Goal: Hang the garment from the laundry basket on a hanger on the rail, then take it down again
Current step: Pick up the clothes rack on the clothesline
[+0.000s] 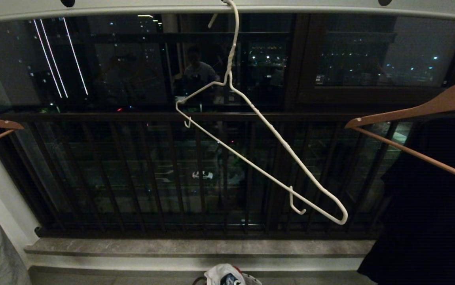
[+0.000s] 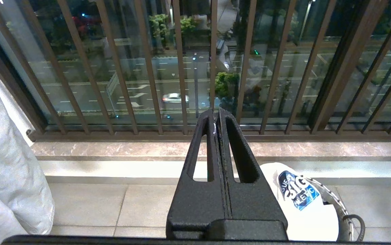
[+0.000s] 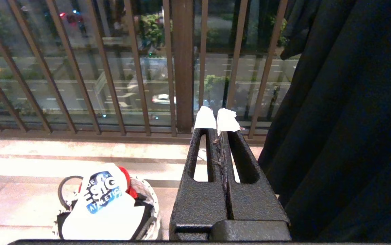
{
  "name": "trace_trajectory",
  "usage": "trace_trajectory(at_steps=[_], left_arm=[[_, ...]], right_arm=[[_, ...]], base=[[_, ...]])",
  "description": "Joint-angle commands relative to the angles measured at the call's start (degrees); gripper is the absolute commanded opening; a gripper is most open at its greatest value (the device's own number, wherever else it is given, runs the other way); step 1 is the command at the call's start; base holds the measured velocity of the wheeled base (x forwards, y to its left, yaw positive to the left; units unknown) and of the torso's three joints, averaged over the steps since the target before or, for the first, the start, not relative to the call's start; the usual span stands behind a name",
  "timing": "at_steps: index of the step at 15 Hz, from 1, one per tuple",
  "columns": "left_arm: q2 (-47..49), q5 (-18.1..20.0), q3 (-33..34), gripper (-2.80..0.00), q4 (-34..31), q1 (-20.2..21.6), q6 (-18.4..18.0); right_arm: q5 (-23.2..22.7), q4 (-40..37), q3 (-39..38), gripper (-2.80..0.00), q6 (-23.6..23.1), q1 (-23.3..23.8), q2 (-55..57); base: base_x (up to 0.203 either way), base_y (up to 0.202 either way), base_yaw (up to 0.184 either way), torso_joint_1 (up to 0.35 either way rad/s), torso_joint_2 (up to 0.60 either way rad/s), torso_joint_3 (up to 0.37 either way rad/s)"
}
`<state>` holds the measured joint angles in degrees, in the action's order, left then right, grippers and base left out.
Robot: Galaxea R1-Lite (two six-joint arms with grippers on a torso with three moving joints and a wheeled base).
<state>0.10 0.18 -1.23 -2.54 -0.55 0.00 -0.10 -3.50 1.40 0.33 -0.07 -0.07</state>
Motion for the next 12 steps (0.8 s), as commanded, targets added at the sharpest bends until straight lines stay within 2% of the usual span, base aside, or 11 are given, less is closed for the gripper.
trace_trajectory(at_steps=[1,12], left_arm=[[0.08,-0.01,0.0,-2.8,-0.01,0.02,0.0],[0.08,-0.01,0.0,-2.8,-0.01,0.02,0.0]], right_arm=[[-0.01,-0.02,0.0,-2.8,0.02,-0.01,0.07],[-0.06,-0.02,0.0,-2.8,-0.05,-0.01,0.07]], base=[[0.0,0.0,0.0,0.0,0.0,0.0],[0.0,0.0,0.0,0.0,0.0,0.0]])
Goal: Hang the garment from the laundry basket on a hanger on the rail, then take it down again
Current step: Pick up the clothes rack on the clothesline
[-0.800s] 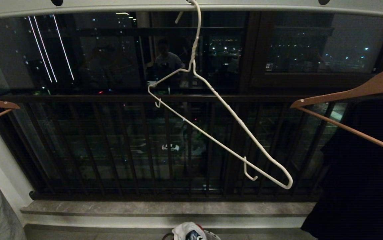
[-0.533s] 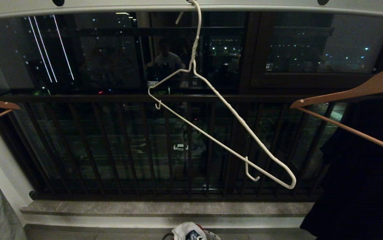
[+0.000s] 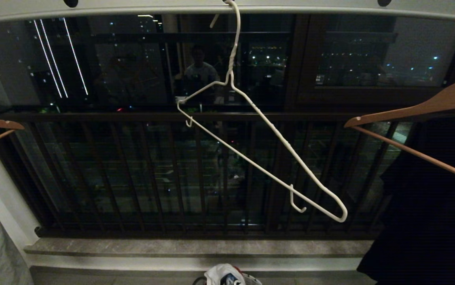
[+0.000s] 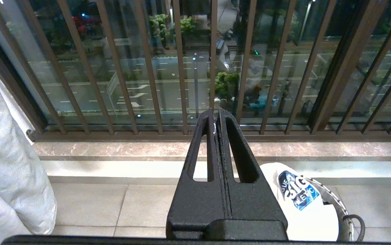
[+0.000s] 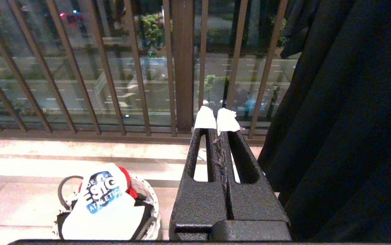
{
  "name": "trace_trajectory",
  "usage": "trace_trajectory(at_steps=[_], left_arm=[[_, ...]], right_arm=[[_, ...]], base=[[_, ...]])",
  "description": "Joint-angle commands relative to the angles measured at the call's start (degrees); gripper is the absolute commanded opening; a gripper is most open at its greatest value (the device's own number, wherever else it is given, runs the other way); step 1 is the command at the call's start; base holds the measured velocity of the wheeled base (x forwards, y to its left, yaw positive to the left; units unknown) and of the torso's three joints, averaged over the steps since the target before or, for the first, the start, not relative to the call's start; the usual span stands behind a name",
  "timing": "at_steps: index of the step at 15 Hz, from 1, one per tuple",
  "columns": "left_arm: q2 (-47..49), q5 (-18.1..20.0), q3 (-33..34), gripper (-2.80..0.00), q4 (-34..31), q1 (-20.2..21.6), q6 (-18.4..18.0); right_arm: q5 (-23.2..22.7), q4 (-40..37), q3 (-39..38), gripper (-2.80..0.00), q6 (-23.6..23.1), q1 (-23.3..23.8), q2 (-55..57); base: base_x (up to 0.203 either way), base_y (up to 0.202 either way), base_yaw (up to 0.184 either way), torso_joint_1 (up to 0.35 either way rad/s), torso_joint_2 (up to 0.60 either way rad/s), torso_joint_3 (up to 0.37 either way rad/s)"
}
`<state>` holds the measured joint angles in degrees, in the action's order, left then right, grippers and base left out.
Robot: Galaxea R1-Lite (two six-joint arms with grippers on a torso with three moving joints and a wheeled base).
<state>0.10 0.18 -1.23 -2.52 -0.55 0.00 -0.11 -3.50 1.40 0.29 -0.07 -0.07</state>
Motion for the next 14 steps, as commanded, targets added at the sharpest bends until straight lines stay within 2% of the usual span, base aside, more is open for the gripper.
trace_trajectory(at_steps=[1,14], left_arm=[[0.08,-0.01,0.0,-2.8,-0.03,0.02,0.0],[0.08,0.17,0.0,-2.8,-0.03,0.02,-0.7]], right_arm=[[0.02,-0.02,0.0,-2.8,0.06,-0.01,0.07],[0.02,-0.02,0.0,-2.8,0.02,-0.07,0.07]], base=[[0.0,0.0,0.0,0.0,0.0,0.0],[0.0,0.0,0.0,0.0,0.0,0.0]])
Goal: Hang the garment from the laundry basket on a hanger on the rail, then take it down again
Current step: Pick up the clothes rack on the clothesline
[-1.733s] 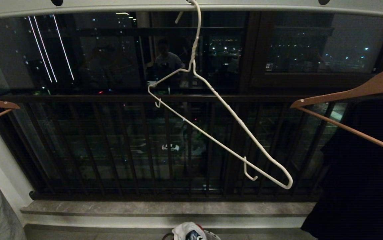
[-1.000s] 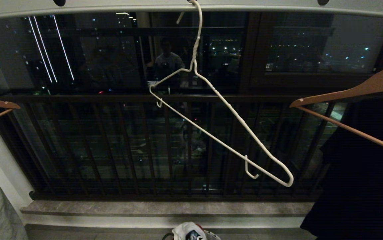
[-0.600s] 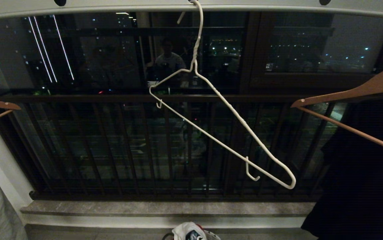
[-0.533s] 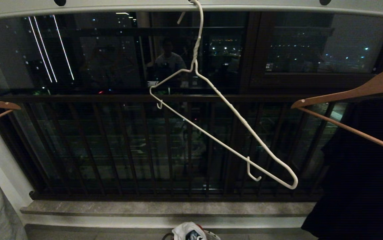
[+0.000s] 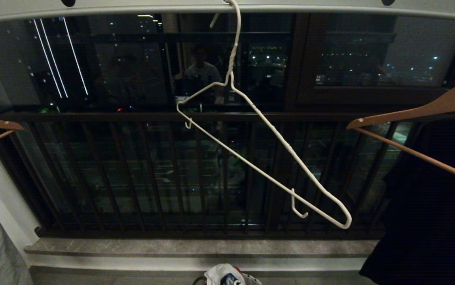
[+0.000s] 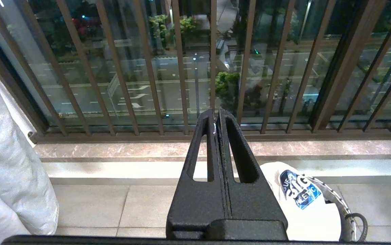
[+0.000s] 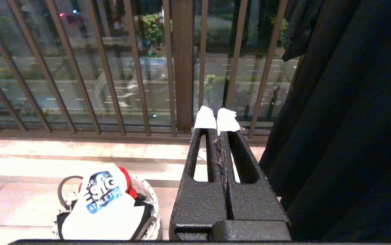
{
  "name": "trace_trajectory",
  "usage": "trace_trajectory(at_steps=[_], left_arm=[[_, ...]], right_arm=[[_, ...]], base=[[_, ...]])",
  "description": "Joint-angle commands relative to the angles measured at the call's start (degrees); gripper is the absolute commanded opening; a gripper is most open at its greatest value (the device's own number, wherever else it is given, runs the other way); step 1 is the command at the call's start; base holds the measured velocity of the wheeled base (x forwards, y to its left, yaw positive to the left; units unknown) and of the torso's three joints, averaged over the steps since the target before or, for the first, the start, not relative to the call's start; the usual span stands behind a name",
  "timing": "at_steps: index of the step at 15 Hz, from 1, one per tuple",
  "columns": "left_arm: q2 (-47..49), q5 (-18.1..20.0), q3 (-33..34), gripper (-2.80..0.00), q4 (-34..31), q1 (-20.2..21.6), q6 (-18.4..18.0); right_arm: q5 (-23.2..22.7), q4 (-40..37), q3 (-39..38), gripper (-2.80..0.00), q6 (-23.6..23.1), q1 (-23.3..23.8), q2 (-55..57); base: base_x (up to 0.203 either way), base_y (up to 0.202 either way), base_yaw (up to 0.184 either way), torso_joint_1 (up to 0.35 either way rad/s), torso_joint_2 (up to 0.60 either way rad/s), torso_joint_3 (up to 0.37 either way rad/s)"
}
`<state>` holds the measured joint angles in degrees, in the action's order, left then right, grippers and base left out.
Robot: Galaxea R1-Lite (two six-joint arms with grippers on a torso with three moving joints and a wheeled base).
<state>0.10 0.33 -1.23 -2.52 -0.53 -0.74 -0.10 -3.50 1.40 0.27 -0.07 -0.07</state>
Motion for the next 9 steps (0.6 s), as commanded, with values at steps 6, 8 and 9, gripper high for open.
trace_trajectory(at_steps=[6,8,9], left_arm=[[0.49,0.04,-3.76,-2.8,-0.27,0.0,0.29],[6.12,0.39,-7.85,-2.8,-0.27,-0.01,0.27],[10.32,0.5,-10.88,-2.8,-0.22,-0.06,0.3]], right_arm=[[0.01,-0.02,0.0,-2.8,0.0,-0.01,0.07],[-0.08,-0.02,0.0,-2.8,0.06,-0.01,0.07],[-0.08,-0.02,0.0,-2.8,0.08,-0.01,0.07]], base=[[0.0,0.0,0.0,0.0,0.0,0.0],[0.0,0.0,0.0,0.0,0.0,0.0],[0.0,0.0,0.0,0.0,0.0,0.0]])
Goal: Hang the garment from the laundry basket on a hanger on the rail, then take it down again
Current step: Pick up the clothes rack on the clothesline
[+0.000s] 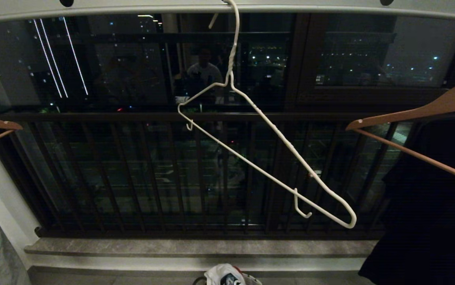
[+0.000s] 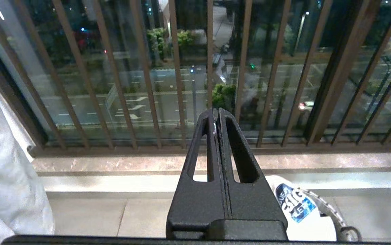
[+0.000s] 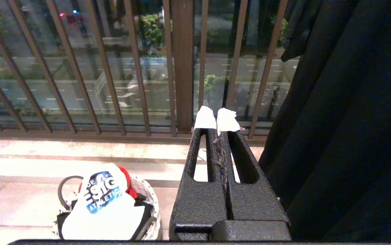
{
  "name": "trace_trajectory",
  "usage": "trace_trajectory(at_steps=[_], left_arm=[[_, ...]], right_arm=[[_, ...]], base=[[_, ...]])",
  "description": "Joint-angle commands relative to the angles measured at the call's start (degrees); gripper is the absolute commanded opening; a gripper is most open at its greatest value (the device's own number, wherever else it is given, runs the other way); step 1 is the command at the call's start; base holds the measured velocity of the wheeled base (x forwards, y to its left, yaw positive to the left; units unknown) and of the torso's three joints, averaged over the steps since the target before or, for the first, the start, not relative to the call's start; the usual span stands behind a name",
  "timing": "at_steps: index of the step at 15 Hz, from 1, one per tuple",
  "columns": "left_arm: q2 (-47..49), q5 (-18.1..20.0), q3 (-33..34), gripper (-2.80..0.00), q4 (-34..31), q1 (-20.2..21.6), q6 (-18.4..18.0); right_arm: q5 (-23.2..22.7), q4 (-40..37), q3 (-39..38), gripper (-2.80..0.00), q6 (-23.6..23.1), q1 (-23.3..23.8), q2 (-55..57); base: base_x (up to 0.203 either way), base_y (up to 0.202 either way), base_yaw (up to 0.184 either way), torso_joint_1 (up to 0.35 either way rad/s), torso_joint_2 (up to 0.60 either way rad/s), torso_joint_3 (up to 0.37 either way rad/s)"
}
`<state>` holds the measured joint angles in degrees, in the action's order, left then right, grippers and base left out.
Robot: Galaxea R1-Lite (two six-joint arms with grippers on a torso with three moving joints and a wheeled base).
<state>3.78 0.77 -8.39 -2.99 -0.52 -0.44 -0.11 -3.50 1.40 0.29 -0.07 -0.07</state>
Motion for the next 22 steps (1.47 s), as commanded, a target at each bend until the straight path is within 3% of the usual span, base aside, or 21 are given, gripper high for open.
trace_trajectory(at_steps=[1,6,8,10,12,14,17,19,22], left_arm=[[11.67,0.15,-7.7,-2.8,0.31,-0.1,0.02],[38.72,2.36,-30.44,-2.8,0.19,-1.23,0.0],[47.54,2.38,-38.87,-2.8,0.03,-7.43,0.19],[54.01,-2.52,-43.21,-2.8,0.13,-19.75,0.41],[64.03,-14.07,-48.3,-2.8,0.33,-32.57,2.15],[71.84,-19.89,-56.3,-2.8,0.13,-40.7,3.97],[79.29,-23.29,-67.02,-2.8,-2.1,-46.14,5.64],[82.71,-24.42,-73.56,-2.8,-4.9,-47.8,8.59],[86.21,-26.08,-85.16,-2.8,-16.51,-49.94,16.38]], right_arm=[[-0.03,-0.02,0.0,-2.8,-0.03,-0.01,0.07],[-0.02,-0.02,0.0,-2.8,0.01,-0.01,0.07],[-0.07,-0.02,0.0,-2.8,0.01,-0.01,0.07],[0.01,-0.02,0.0,-2.8,0.06,-0.01,0.07],[-0.06,-0.02,0.0,-2.8,0.05,-0.01,0.07],[0.02,-0.02,0.0,-2.8,0.06,-0.01,0.07],[0.02,-0.02,0.0,-2.8,-0.03,-0.01,0.07],[-0.05,-0.02,0.0,-2.8,0.05,-0.01,0.07],[0.0,-0.02,0.0,-2.8,-0.03,-0.01,0.07]], base=[[0.0,0.0,0.0,0.0,0.0,0.0],[0.0,0.0,0.0,0.0,0.0,0.0],[0.0,0.0,0.0,0.0,0.0,0.0],[0.0,0.0,0.0,0.0,0.0,0.0],[0.0,0.0,0.0,0.0,0.0,0.0],[0.0,0.0,0.0,0.0,0.0,0.0],[0.0,0.0,0.0,0.0,0.0,0.0],[0.0,0.0,0.0,0.0,0.0,0.0],[0.0,0.0,0.0,0.0,0.0,0.0]])
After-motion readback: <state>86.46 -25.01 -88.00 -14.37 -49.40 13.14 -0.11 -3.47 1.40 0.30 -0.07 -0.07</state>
